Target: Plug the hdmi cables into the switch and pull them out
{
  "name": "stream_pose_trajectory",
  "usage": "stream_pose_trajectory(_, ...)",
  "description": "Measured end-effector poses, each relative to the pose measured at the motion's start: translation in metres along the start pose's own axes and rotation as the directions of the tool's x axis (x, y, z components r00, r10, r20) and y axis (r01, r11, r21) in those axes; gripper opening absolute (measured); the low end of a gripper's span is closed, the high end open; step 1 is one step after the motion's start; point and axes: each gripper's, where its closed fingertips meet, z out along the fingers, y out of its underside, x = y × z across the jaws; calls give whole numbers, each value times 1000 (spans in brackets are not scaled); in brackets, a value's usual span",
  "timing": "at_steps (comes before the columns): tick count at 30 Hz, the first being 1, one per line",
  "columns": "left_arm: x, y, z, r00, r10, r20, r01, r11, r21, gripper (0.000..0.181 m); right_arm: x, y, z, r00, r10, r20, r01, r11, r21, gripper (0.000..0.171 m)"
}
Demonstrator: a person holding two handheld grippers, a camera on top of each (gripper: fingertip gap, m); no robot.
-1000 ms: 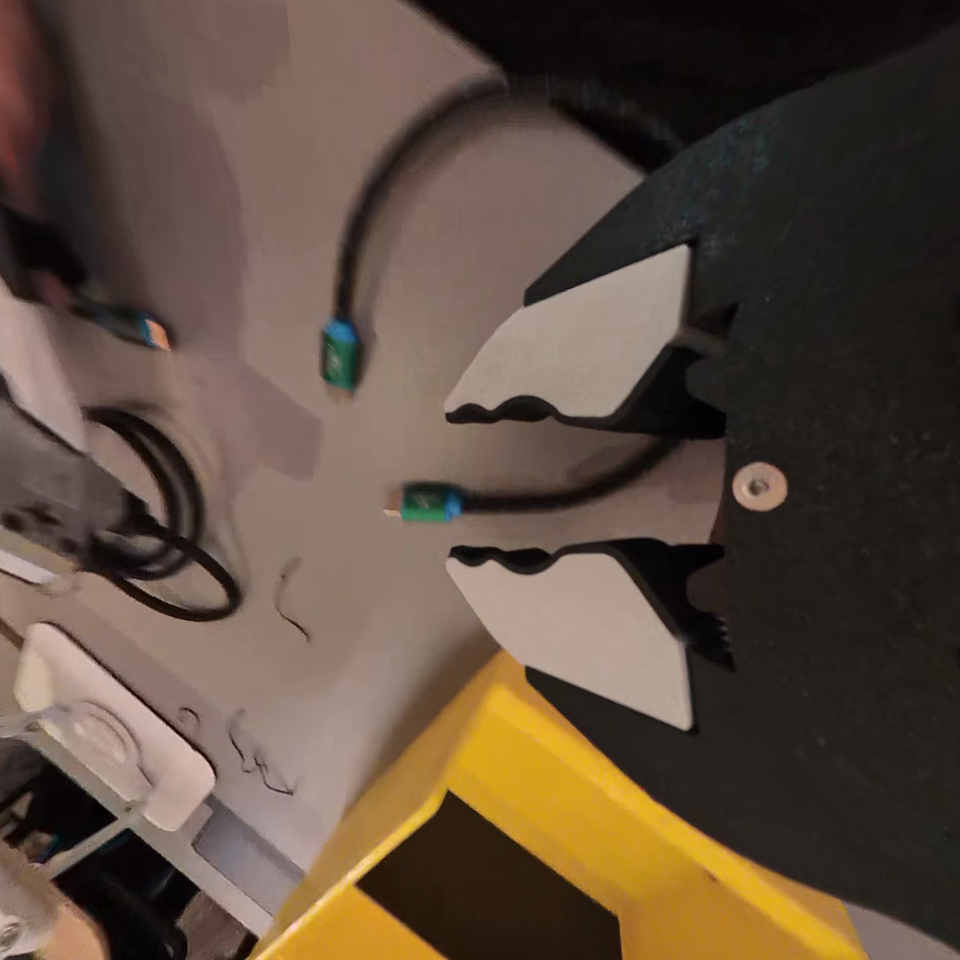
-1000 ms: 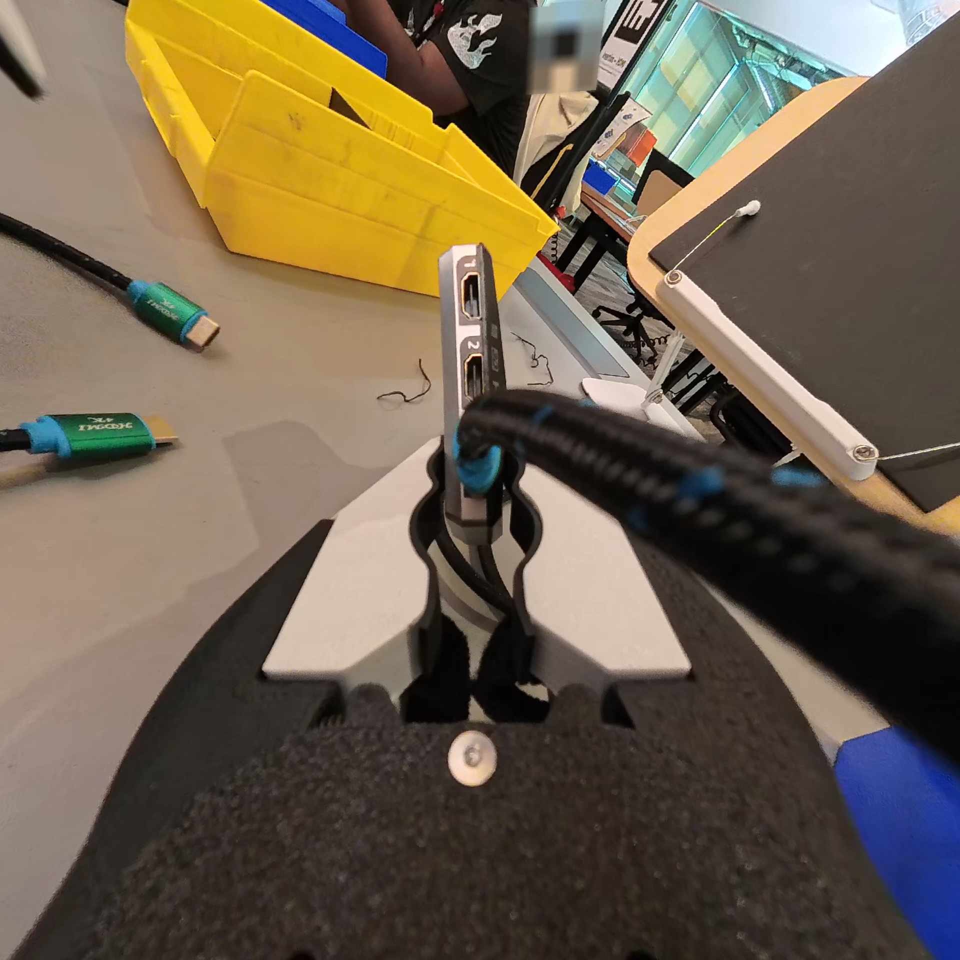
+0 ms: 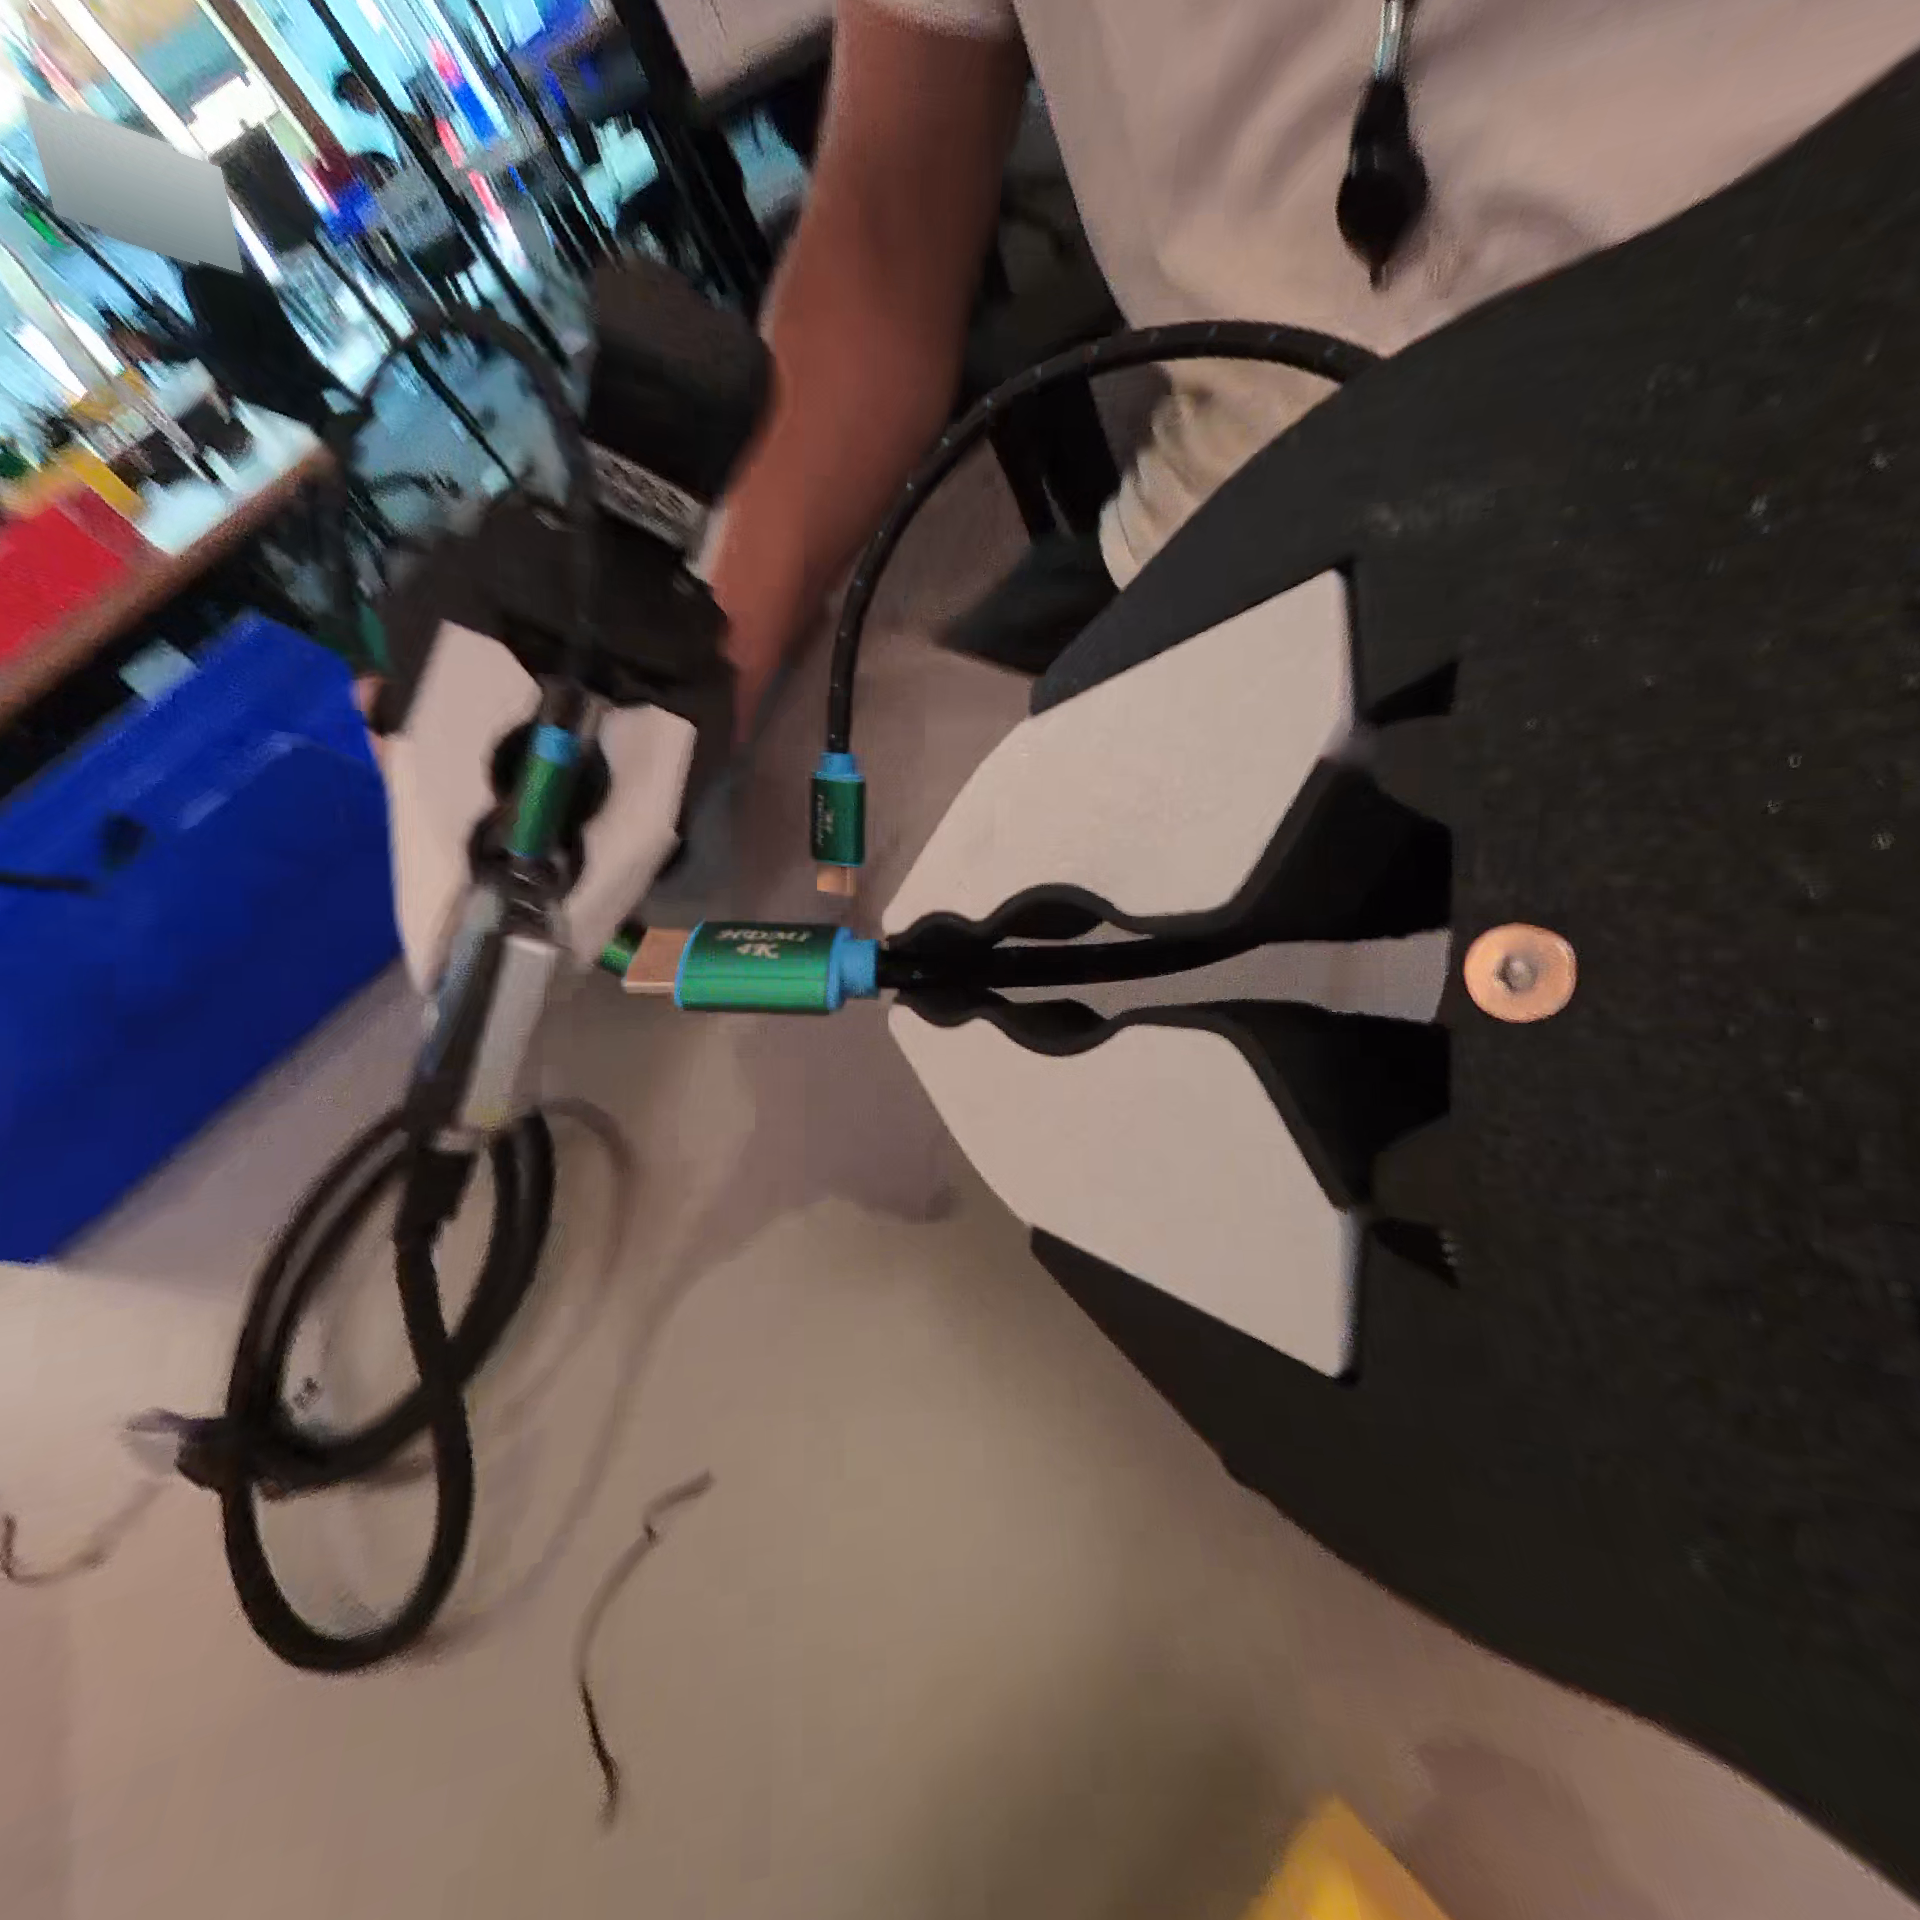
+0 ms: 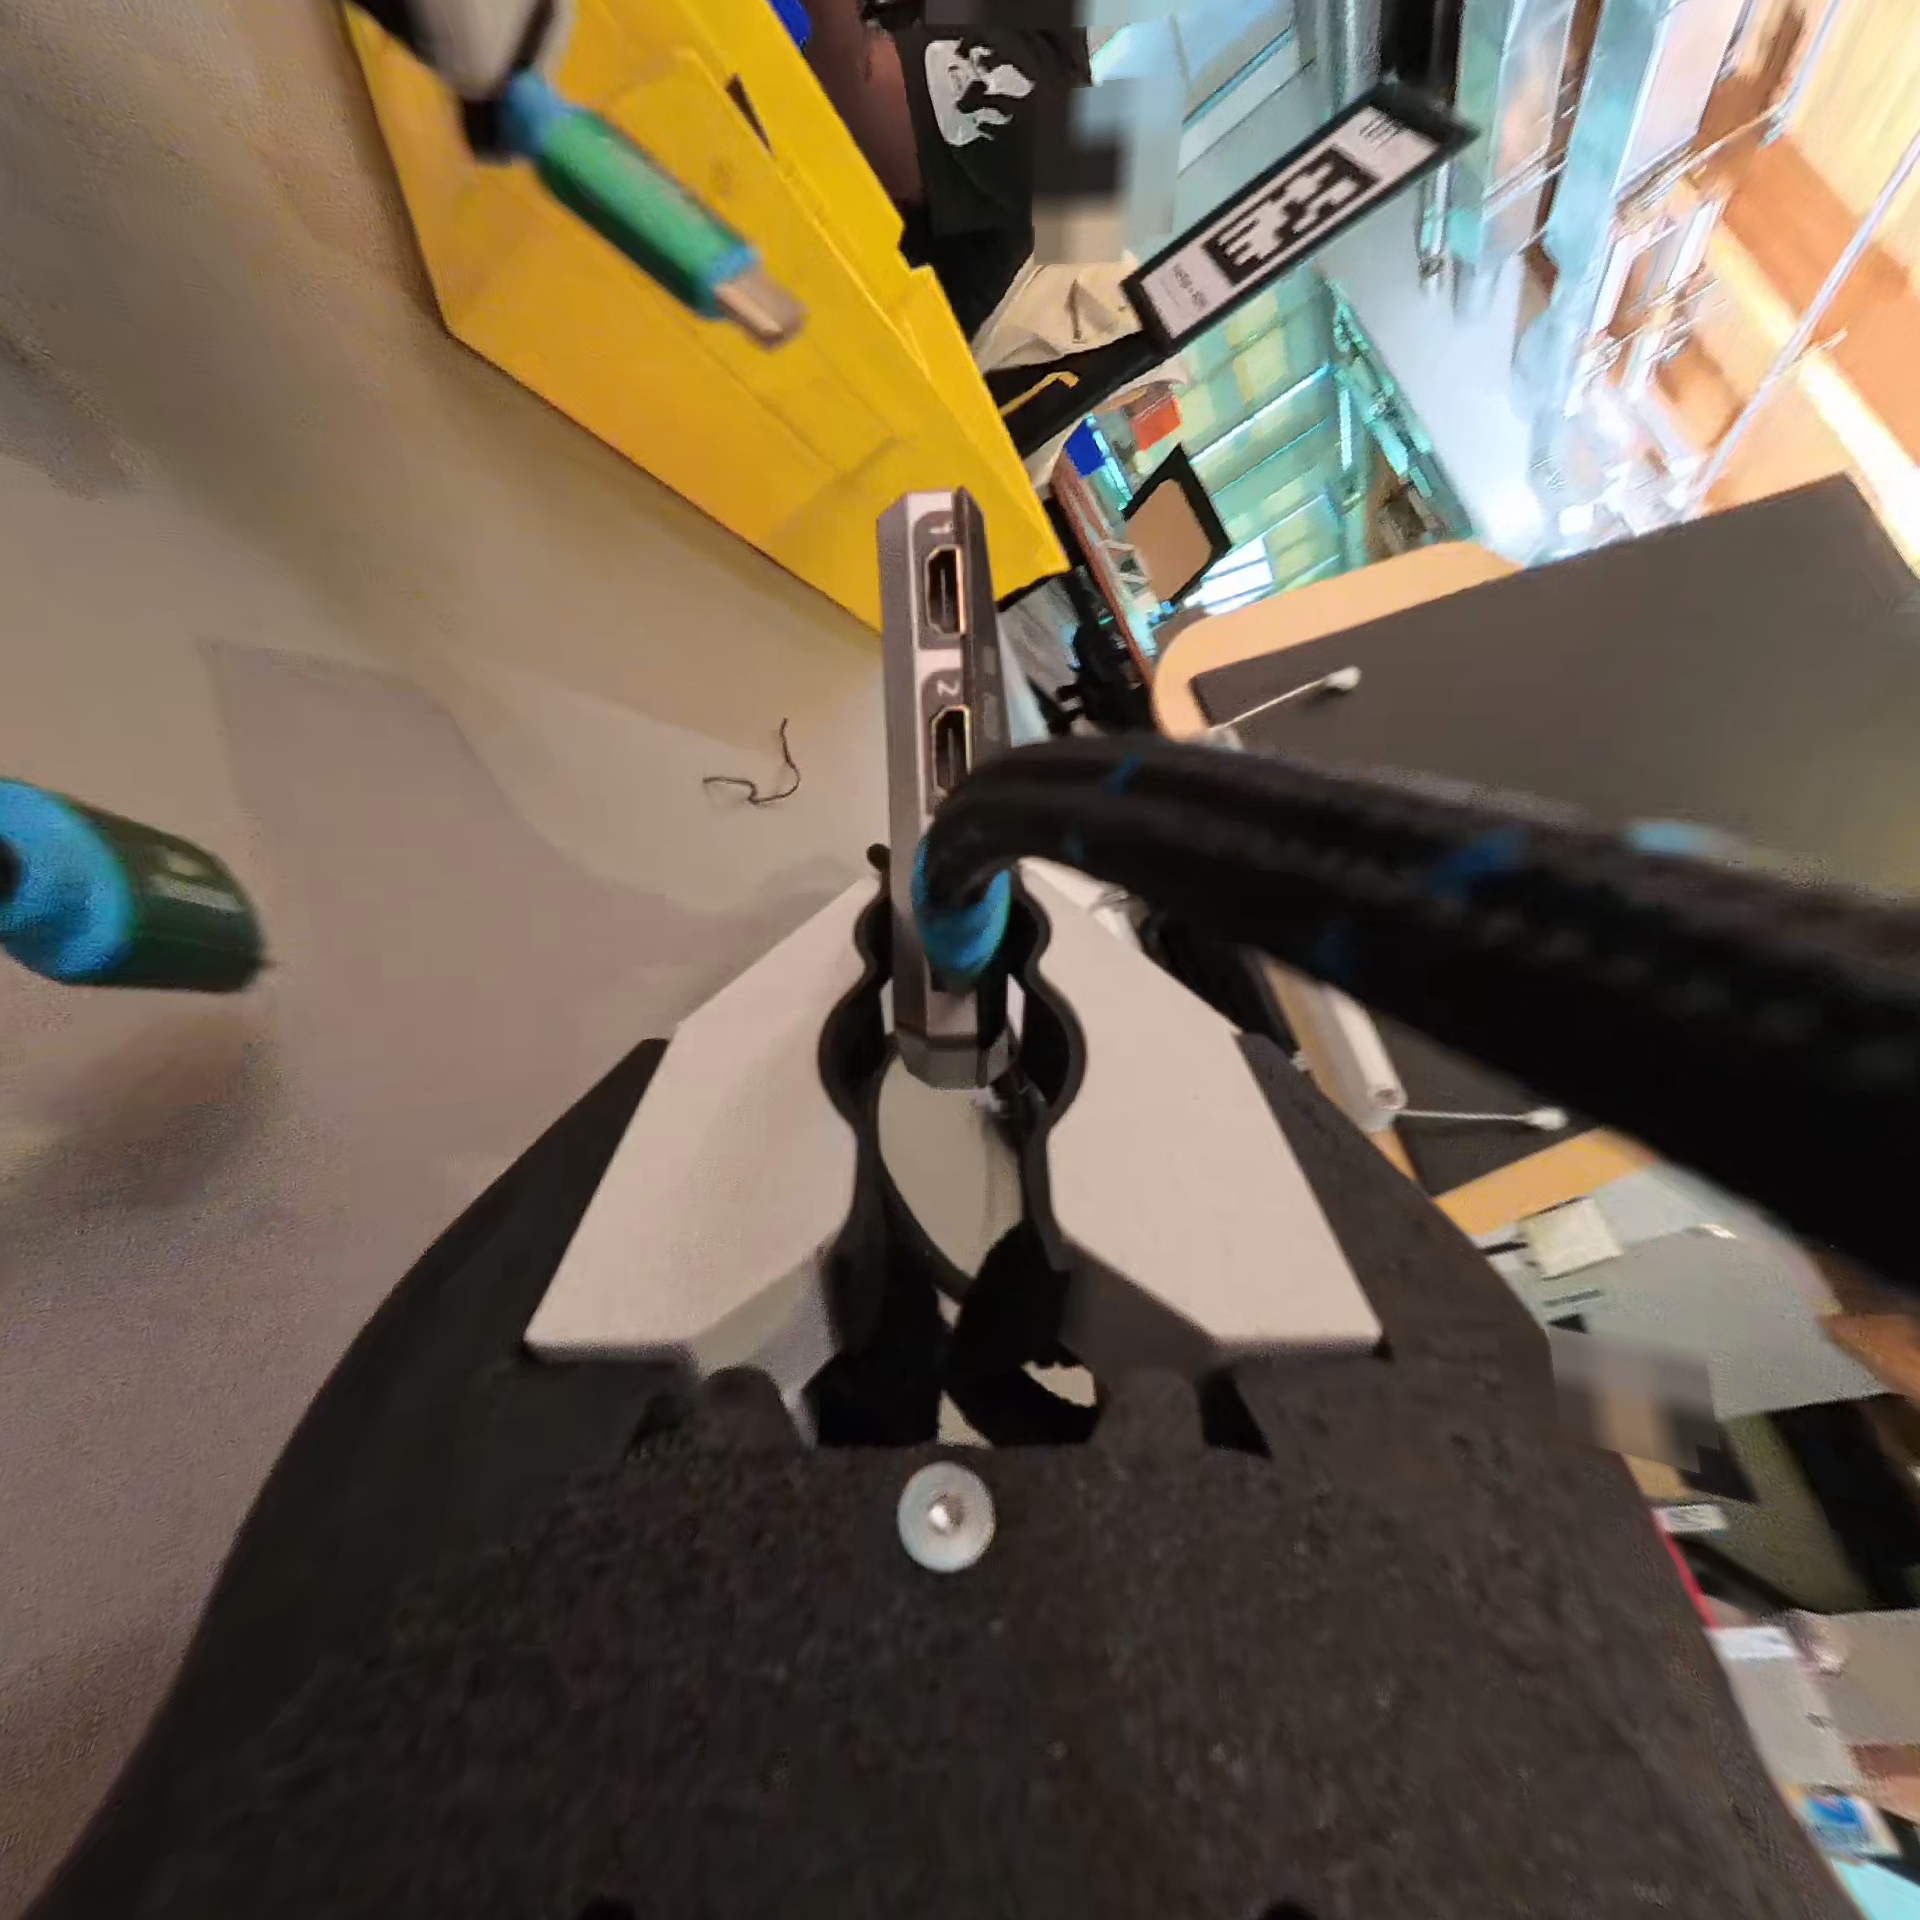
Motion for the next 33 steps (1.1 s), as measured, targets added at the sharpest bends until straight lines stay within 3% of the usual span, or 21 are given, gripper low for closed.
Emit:
stream_pose_trajectory(5,22,-15,15,972,-171,-159,178,984,28,6,16,-10,-2,992,-79,-96,73,995,-68,19)
stream_pose_trajectory(12,16,-3,37,977,-183,-111,191,979,68,6,7,-4,-5,990,-126,-60,121,988,-92,19)
stream_pose_trajectory(17,-16,27,35,982,69,178,-52,994,-99,6,12,17,-5,996,-46,-71,37,992,-120,19)
stream_pose_trajectory(20,-54,48,27,832,402,382,-268,895,-358,6,8,32,-2,998,-17,-68,7,990,-140,19)
stream_pose_trajectory(23,-62,52,26,740,570,358,-396,799,-453,6,9,34,-1,997,-15,-70,4,990,-144,19)
stream_pose_trajectory(25,-67,43,22,711,571,410,-397,808,-436,10,10,34,-1,998,0,-70,-10,990,-140,18)
stream_pose_trajectory(28,-51,25,12,733,433,524,-304,898,-317,44,13,37,-2,996,41,-74,-51,989,-139,18)
stream_pose_trajectory(31,3,20,21,845,159,511,-172,985,-22,45,16,39,-3,994,80,-80,-90,987,-134,18)
stream_pose_trajectory(33,36,39,46,902,59,428,-88,995,49,49,17,40,-4,992,98,-81,-108,985,-133,18)
